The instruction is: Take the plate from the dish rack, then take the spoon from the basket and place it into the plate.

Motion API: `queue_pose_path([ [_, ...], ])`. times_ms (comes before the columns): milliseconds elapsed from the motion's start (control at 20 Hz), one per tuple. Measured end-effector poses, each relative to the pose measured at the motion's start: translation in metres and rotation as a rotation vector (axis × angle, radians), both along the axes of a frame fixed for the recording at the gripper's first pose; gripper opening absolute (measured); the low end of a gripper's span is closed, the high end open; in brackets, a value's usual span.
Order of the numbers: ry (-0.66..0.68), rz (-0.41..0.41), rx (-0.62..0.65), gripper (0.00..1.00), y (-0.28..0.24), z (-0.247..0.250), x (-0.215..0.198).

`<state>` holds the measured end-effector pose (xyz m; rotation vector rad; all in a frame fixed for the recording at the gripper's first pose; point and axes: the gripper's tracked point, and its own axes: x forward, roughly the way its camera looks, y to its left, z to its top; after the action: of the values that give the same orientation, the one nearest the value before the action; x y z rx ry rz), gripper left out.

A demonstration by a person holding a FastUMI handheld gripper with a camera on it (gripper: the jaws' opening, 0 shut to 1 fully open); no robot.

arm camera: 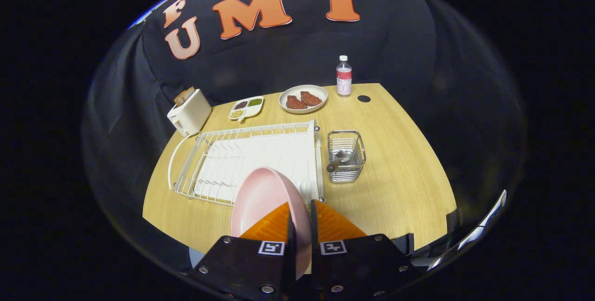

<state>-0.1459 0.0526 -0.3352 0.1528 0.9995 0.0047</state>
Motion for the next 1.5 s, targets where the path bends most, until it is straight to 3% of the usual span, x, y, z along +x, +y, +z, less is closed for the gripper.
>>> queue_pose_path([
  [500, 0.076, -0.031, 0.123, 0.14, 0.013, -0.063, -0.037],
  [1150, 0.185, -0.133, 0.068, 0.13, -0.005, -0.136, -0.047],
  [1350, 0.205, -0.090, 0.041, 0.11, -0.003, -0.145, -0.049],
  [1500, 0.191, -0.057, 0.012, 0.18, -0.004, -0.141, -0.050],
])
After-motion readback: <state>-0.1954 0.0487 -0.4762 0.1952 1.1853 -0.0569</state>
